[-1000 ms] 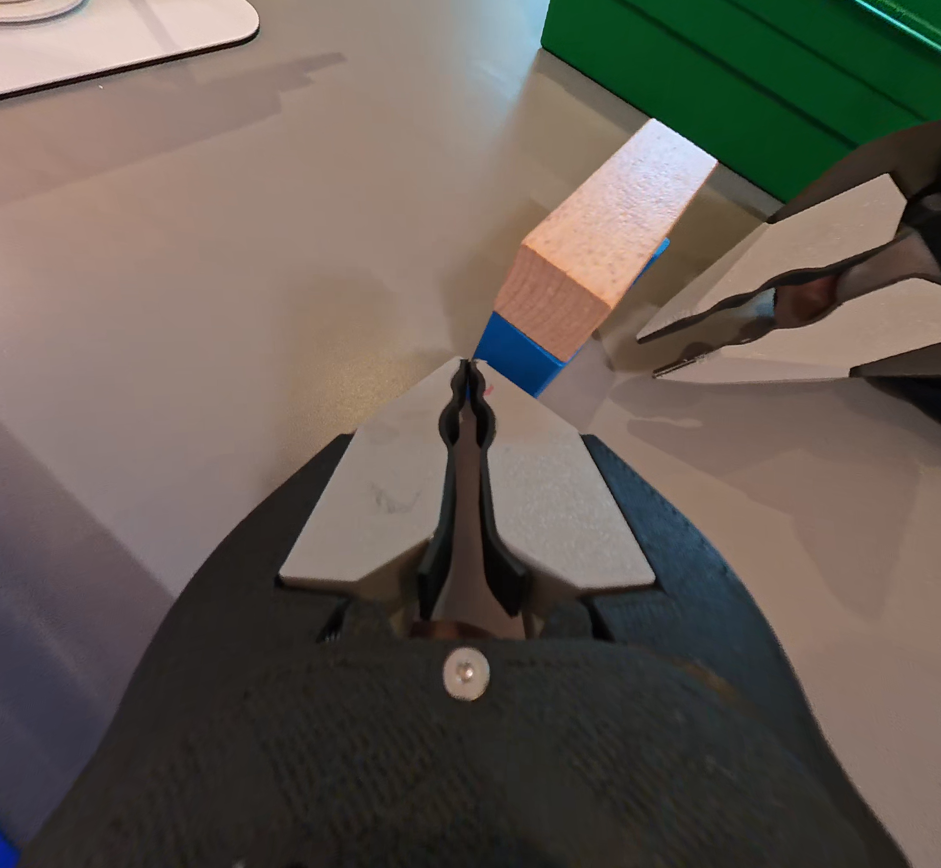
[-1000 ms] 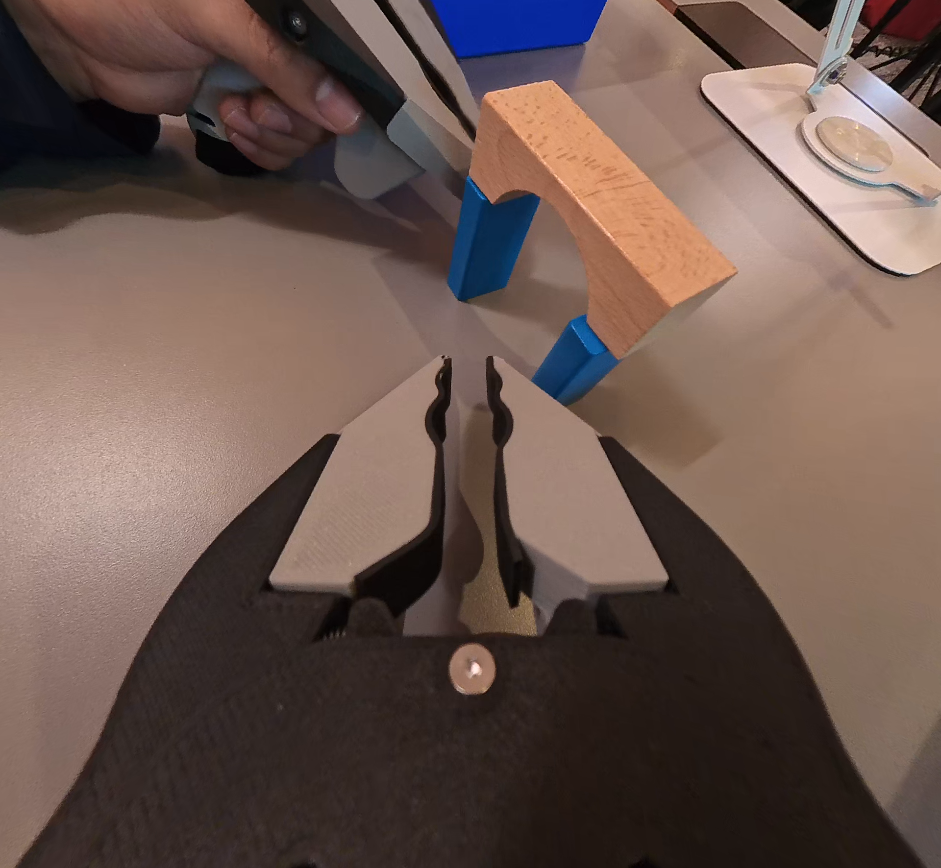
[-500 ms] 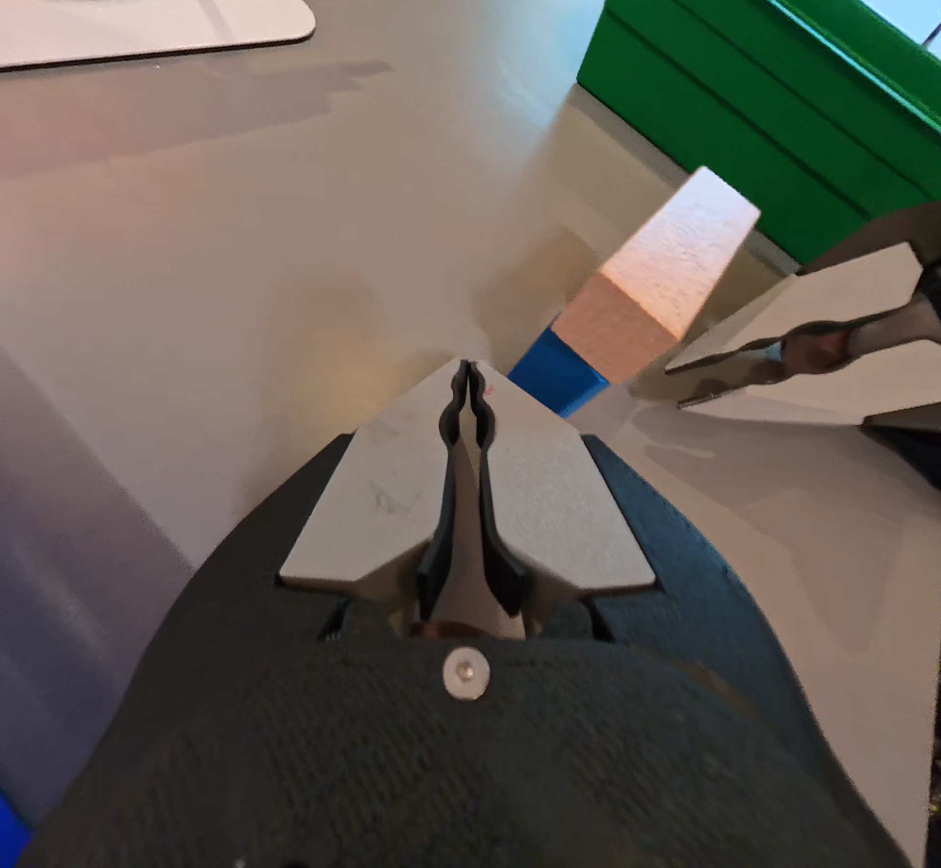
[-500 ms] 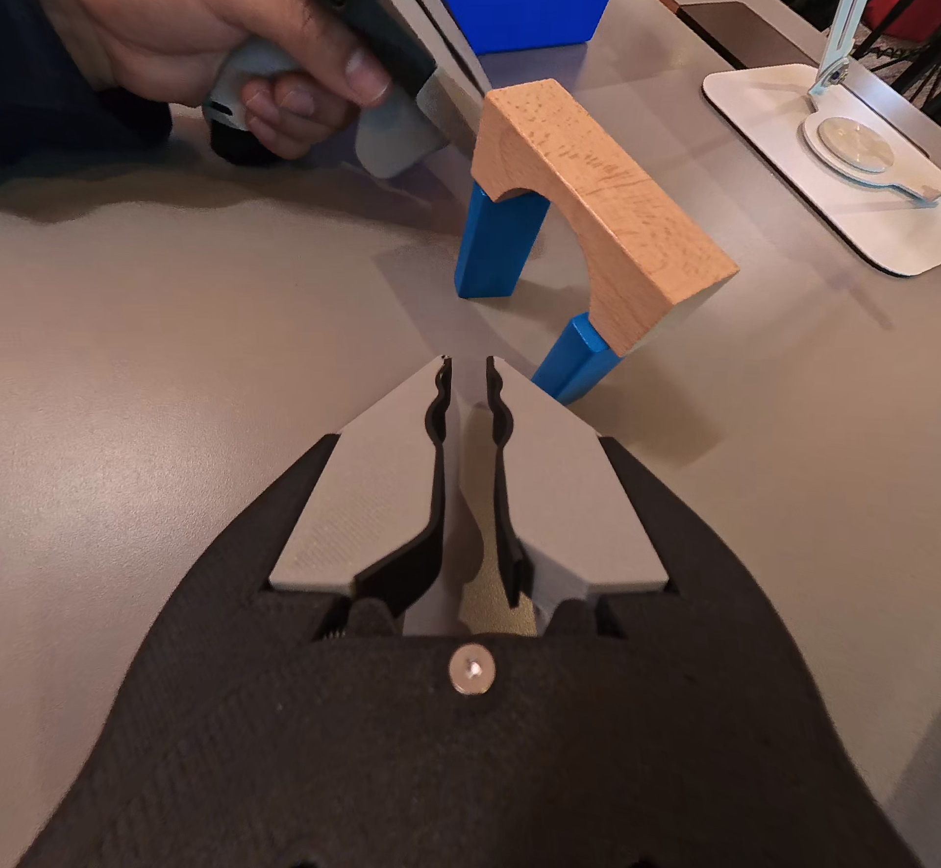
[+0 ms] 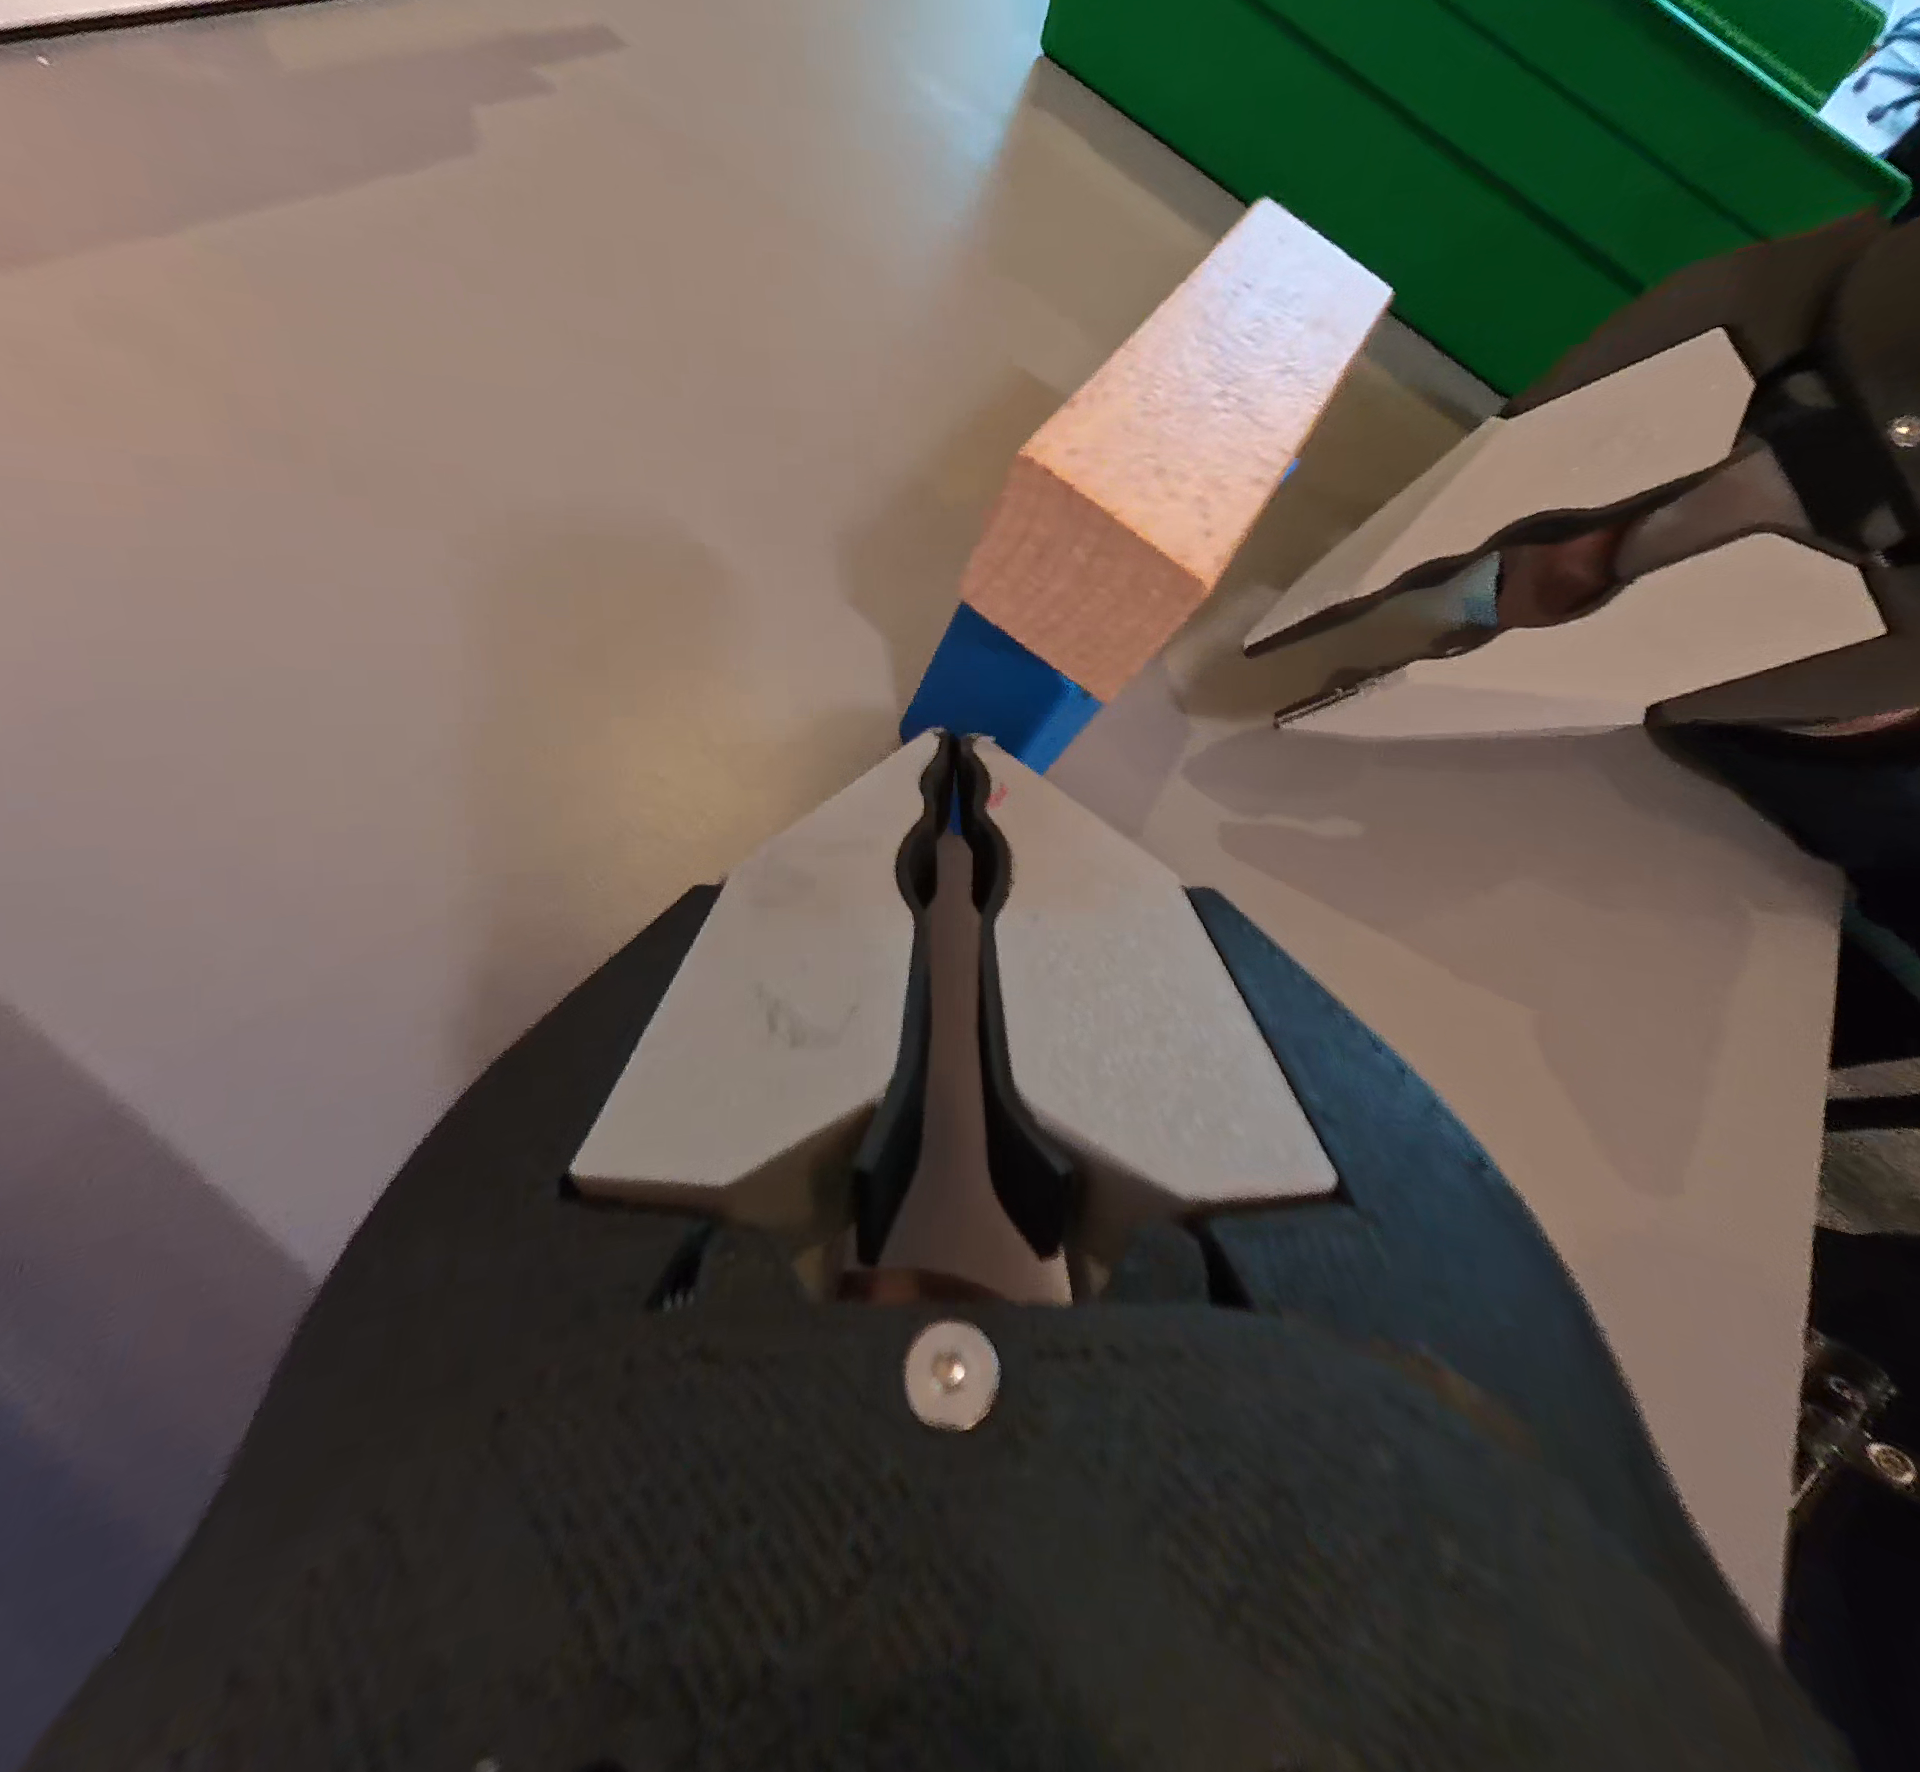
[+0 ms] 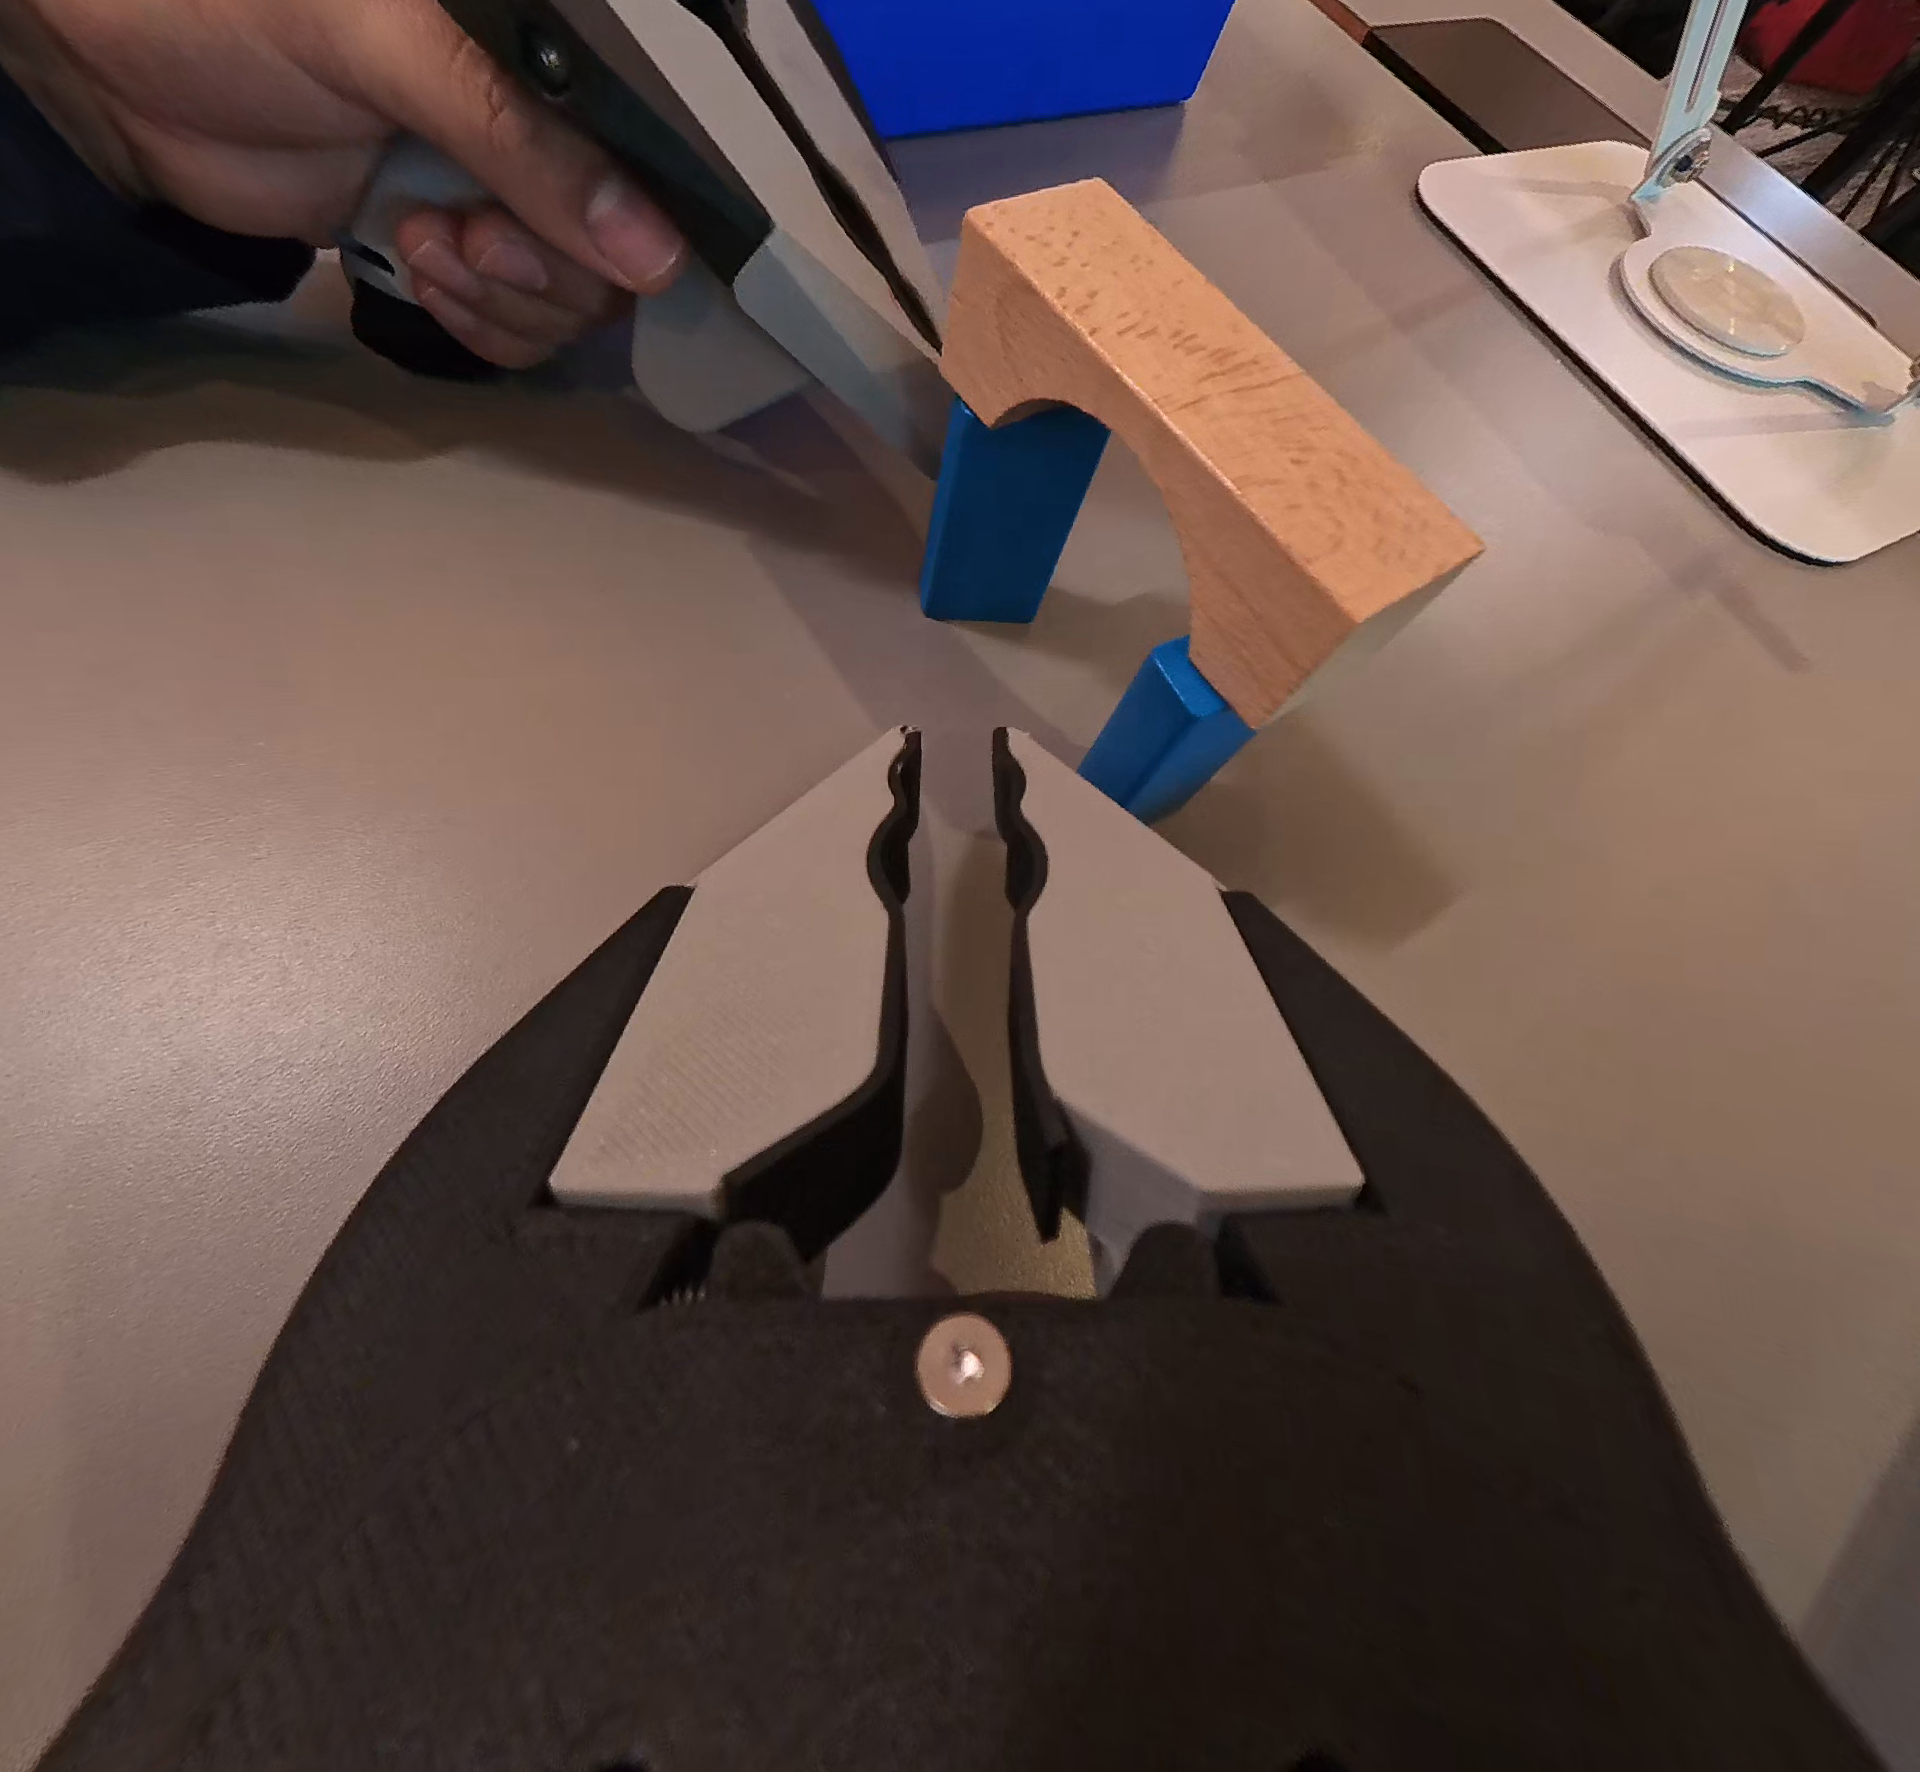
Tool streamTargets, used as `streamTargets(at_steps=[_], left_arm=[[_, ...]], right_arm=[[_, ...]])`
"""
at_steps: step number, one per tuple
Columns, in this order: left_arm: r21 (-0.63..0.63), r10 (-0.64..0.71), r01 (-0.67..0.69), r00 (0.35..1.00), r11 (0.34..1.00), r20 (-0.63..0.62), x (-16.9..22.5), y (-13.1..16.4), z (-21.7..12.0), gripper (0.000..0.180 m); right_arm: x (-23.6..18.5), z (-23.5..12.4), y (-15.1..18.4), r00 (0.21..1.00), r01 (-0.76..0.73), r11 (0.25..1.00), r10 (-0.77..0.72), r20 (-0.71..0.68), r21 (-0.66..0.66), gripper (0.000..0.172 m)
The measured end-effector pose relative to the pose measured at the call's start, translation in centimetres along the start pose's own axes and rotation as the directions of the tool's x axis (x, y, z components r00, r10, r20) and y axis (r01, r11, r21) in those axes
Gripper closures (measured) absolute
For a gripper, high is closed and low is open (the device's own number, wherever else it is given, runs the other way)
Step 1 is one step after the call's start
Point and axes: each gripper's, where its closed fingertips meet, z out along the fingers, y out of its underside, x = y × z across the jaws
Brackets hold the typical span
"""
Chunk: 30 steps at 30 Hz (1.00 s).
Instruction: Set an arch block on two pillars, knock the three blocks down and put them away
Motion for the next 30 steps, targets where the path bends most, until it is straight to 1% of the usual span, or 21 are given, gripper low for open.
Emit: streamTargets(at_steps=[5,15,20,24,27,30], left_arm=[[0.002,-0.021,0.021,0.999,1.000,-0.026,0.5,0.4,-0.5,0.180],[-0.012,-0.007,0.006,0.998,1.000,-0.058,1.4,0.8,-0.5,0.180],[-0.006,-0.039,0.039,0.997,0.999,-0.065,1.2,0.7,-0.6,0.180],[0.011,-0.047,0.048,0.998,0.999,-0.052,0.7,0.5,-0.8,0.180],[0.017,-0.053,0.053,0.998,0.998,-0.039,0.5,0.4,-0.9,0.178],[0.018,-0.058,0.058,0.998,0.998,-0.035,0.3,0.4,-0.9,0.177]], right_arm=[[0.0,0.0,0.1,1.000,0.006,1.000,-0.006,-0.003,-0.006,0.161],[0.0,0.1,0.1,1.000,0.005,1.000,-0.005,0.000,-0.008,0.160],[0.0,0.1,0.1,1.000,0.001,1.000,-0.001,-0.001,-0.009,0.160],[0.8,-0.3,0.2,0.999,-0.010,1.000,0.009,-0.036,-0.010,0.162],[2.4,-1.5,-0.1,0.995,-0.062,0.998,0.064,-0.079,0.030,0.166],[4.7,-2.8,-0.6,0.973,-0.184,0.976,0.198,-0.120,0.116,0.169]])
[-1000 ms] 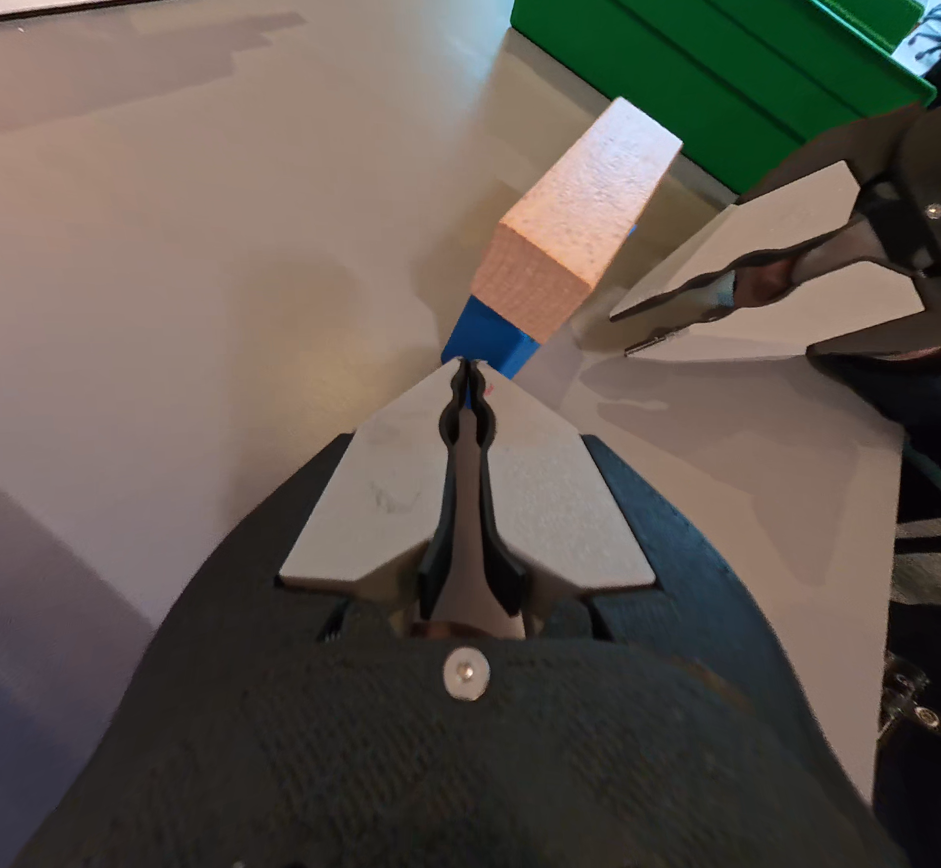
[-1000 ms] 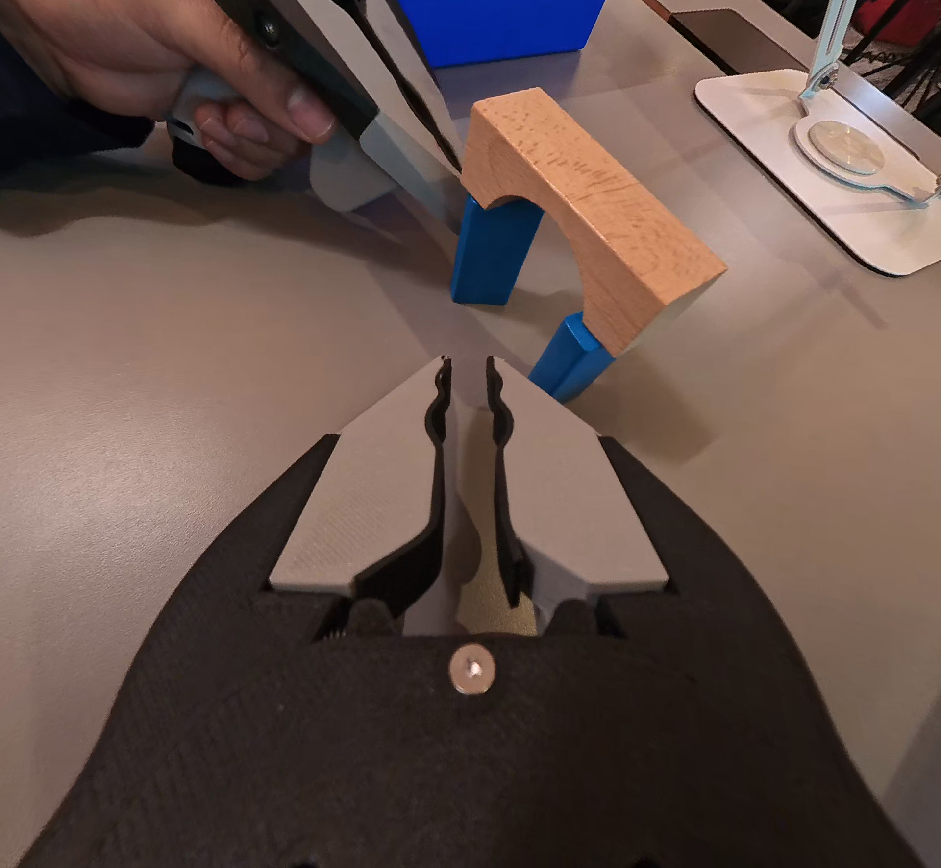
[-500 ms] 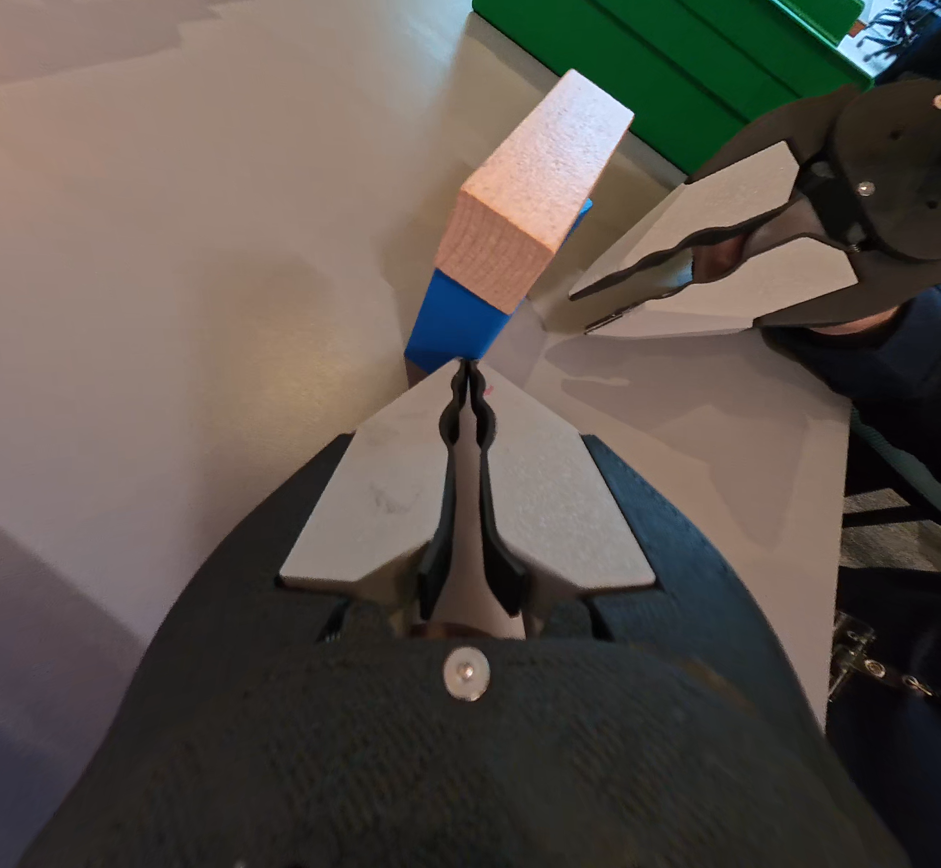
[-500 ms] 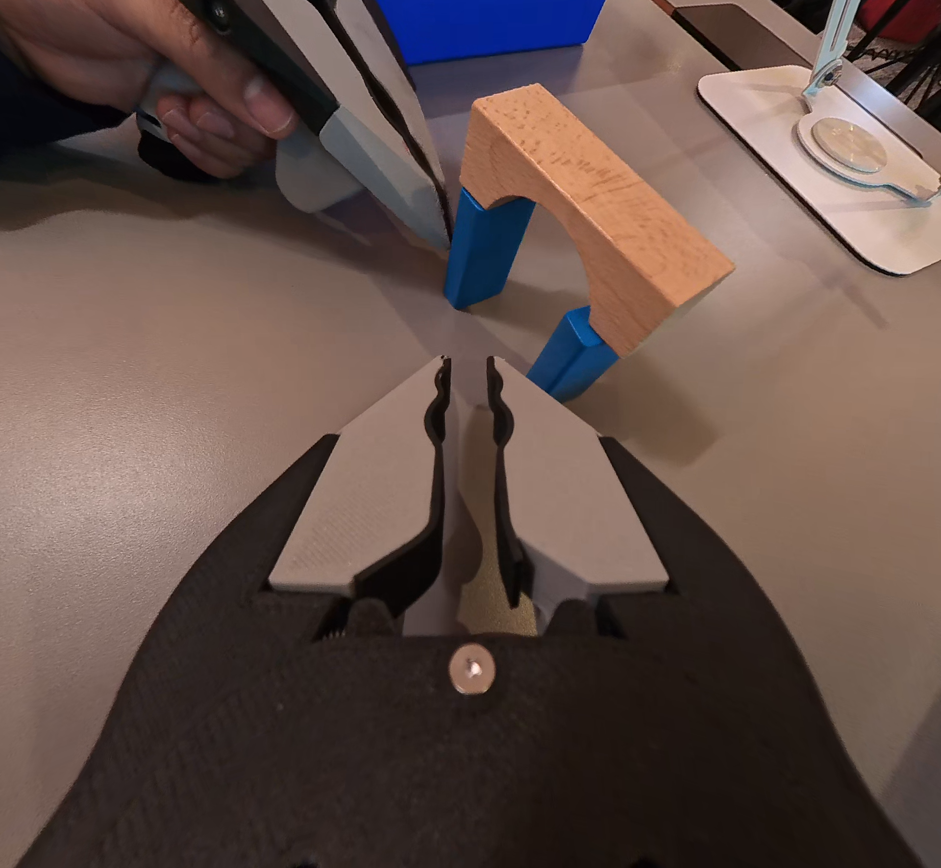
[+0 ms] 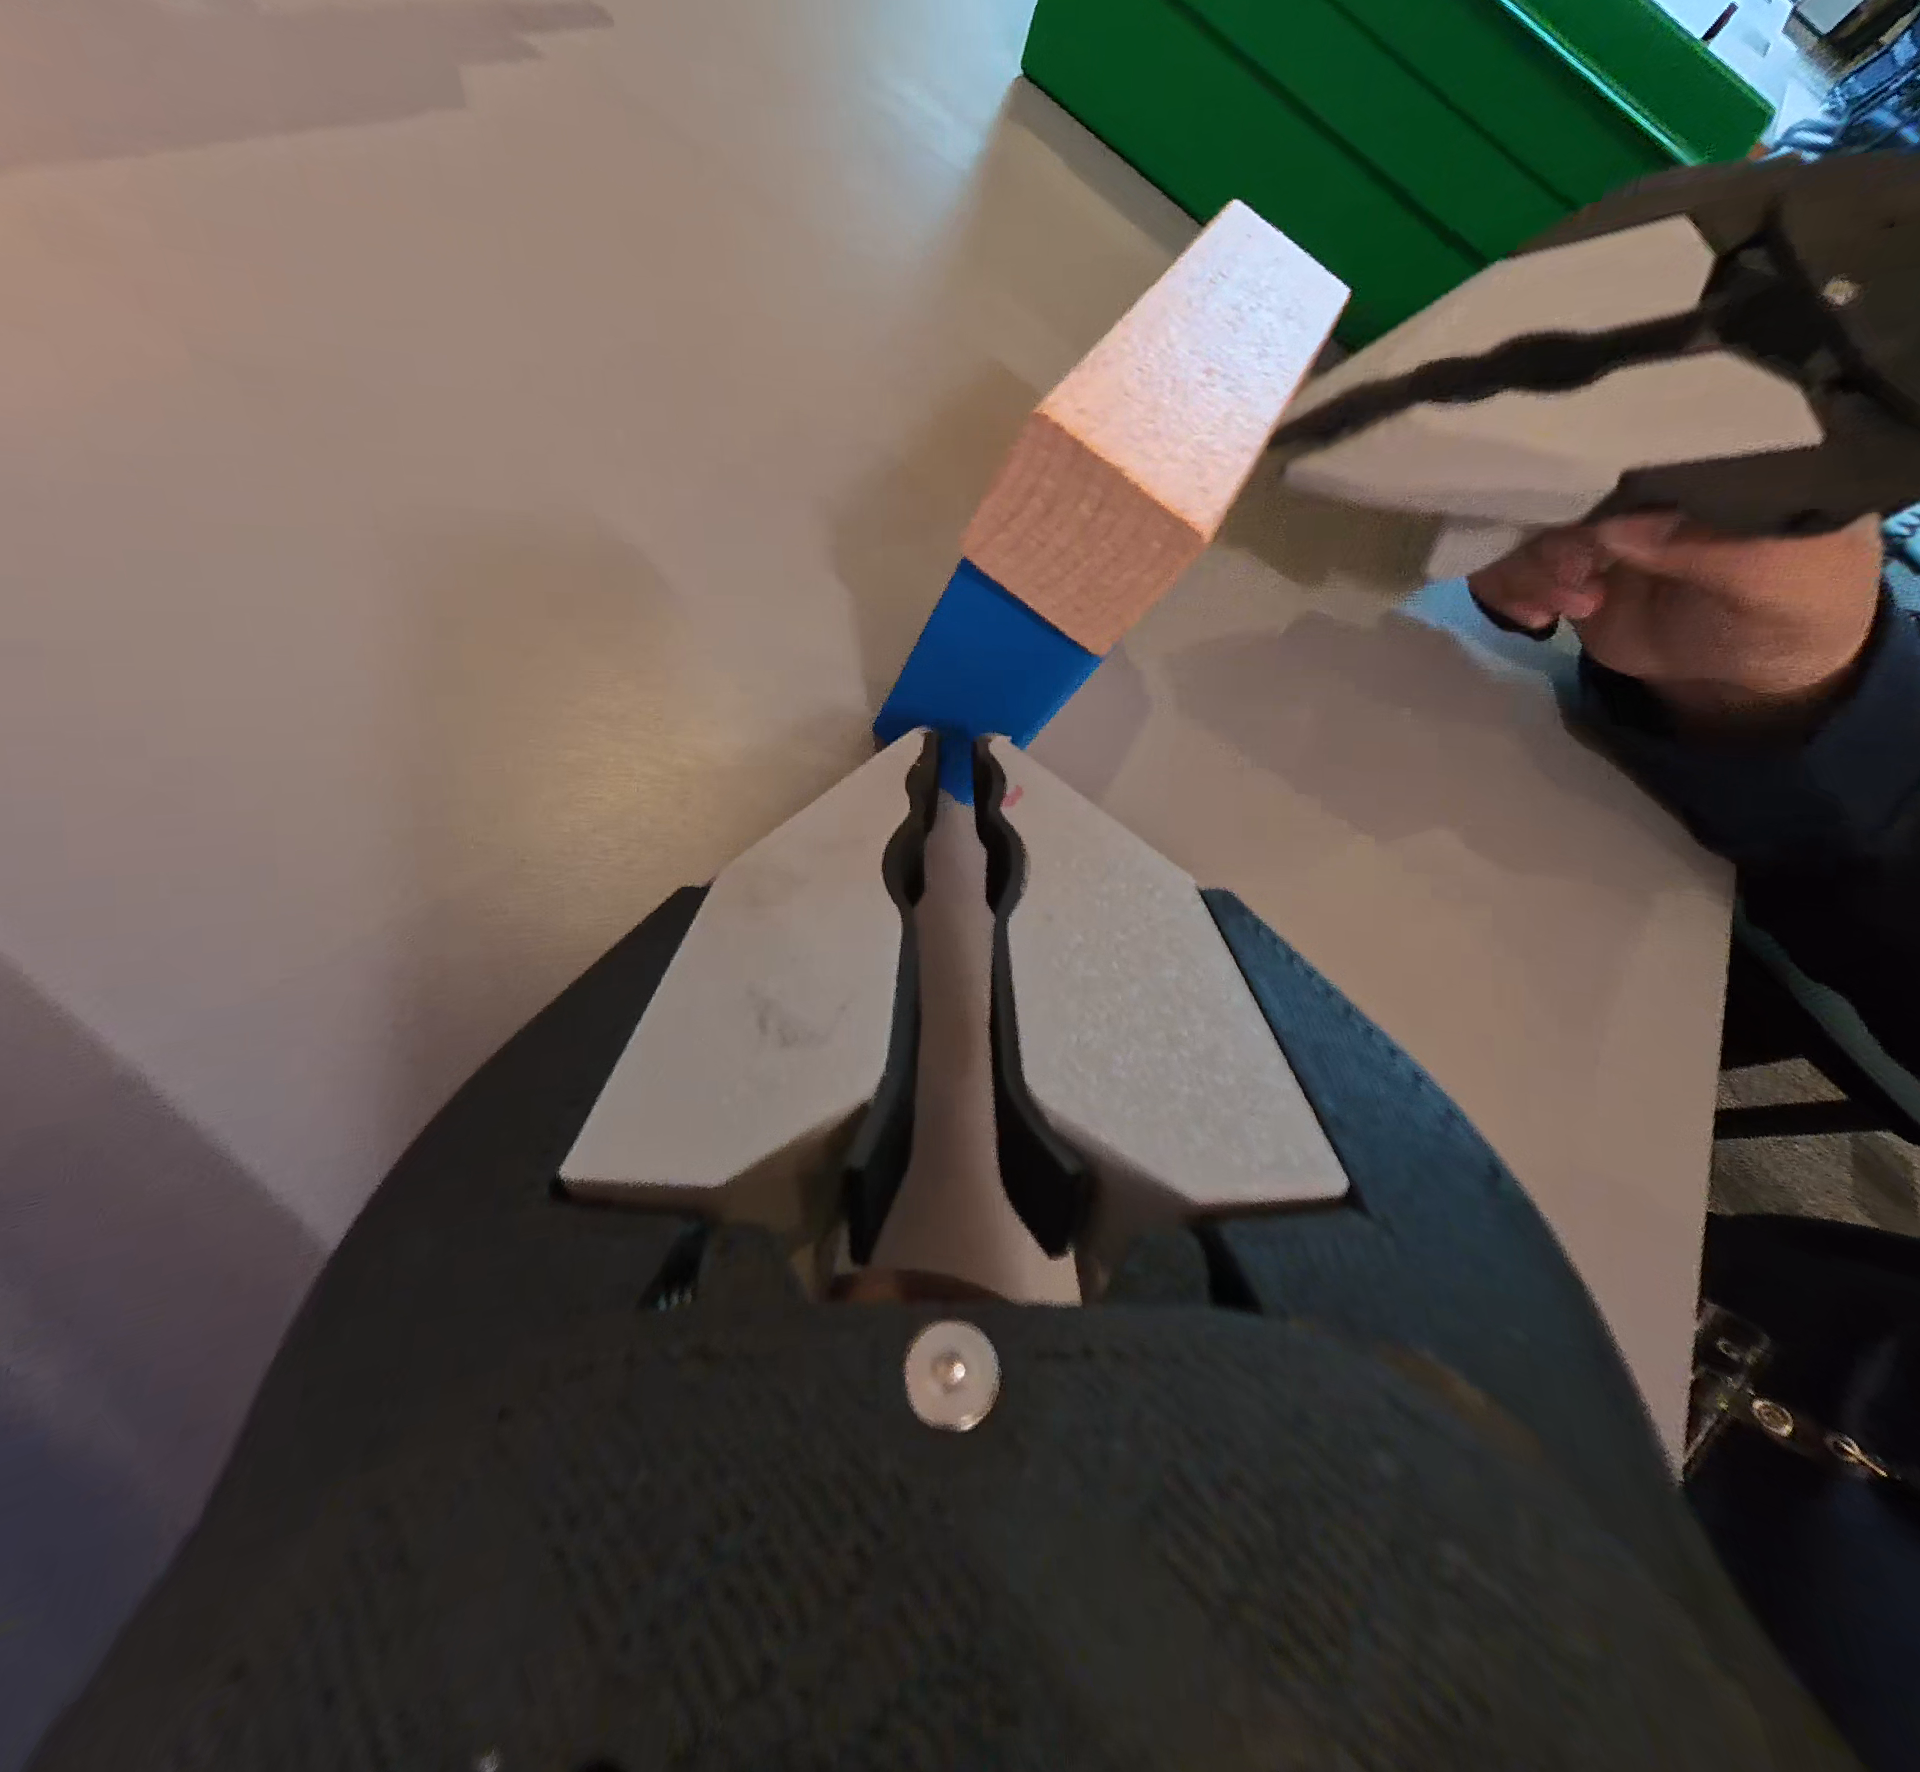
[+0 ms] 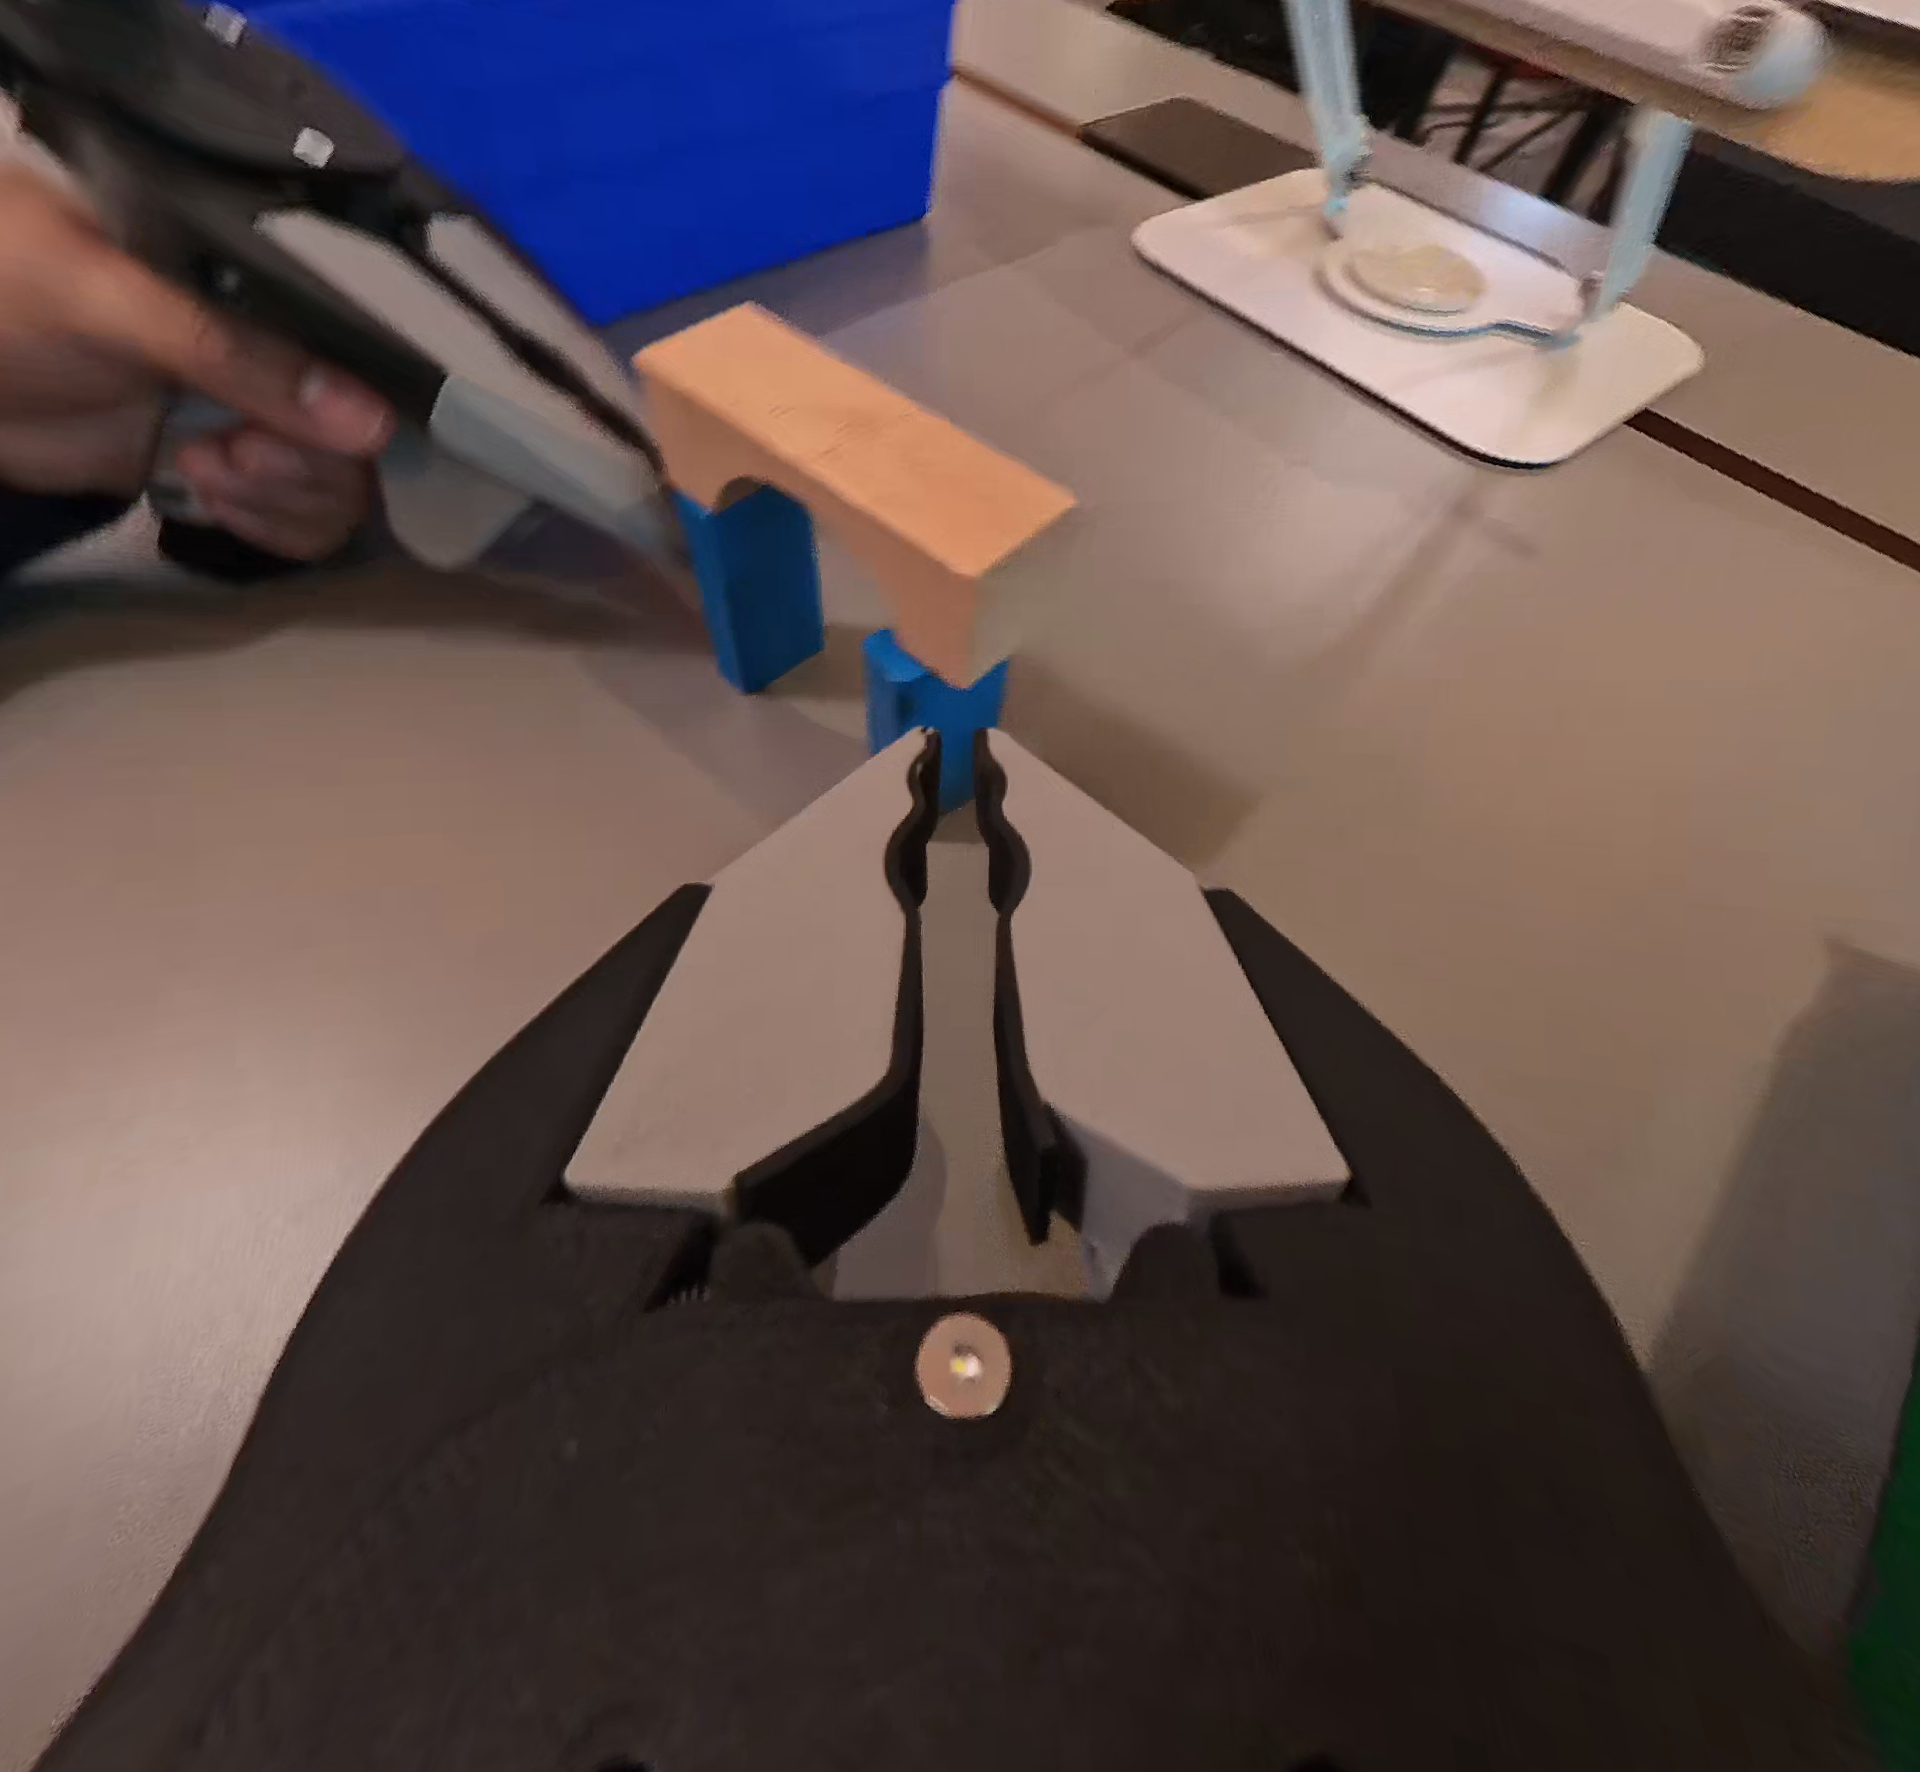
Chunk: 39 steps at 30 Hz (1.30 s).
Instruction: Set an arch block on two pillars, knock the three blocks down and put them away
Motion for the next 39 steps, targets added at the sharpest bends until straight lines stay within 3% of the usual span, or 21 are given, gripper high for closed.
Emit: streamTargets(at_steps=[5,13,18,23,29,39], left_arm=[[-0.002,0.011,-0.011,1.000,1.000,0.010,0.0,0.0,0.0,0.176],[0.002,0.006,-0.006,1.000,1.000,0.009,-0.1,0.0,-0.1,0.176],[-0.006,0.017,-0.017,1.000,1.000,0.016,0.0,0.1,0.0,0.176],[-0.012,0.022,-0.022,1.000,1.000,0.019,0.0,0.2,0.0,0.176],[-0.012,0.023,-0.023,1.000,1.000,0.016,0.0,0.2,0.0,0.175],[-0.014,0.023,-0.023,1.000,1.000,0.016,0.0,0.3,0.0,0.175]], right_arm=[[1.1,0.3,-0.2,0.994,-0.111,0.994,0.111,-0.002,0.021,0.168],[-4.1,1.4,0.9,0.983,0.137,0.989,-0.130,0.130,-0.048,0.172],[-4.2,2.9,1.7,0.979,0.195,0.974,-0.186,0.084,-0.116,0.170],[-2.7,2.8,2.2,0.983,0.183,0.972,-0.183,0.012,-0.147,0.170],[-1.0,2.0,2.3,0.998,0.055,0.989,-0.055,0.002,-0.134,0.167],[-3.5,2.9,1.6,0.978,0.208,0.971,-0.205,0.040,-0.114,0.172]])
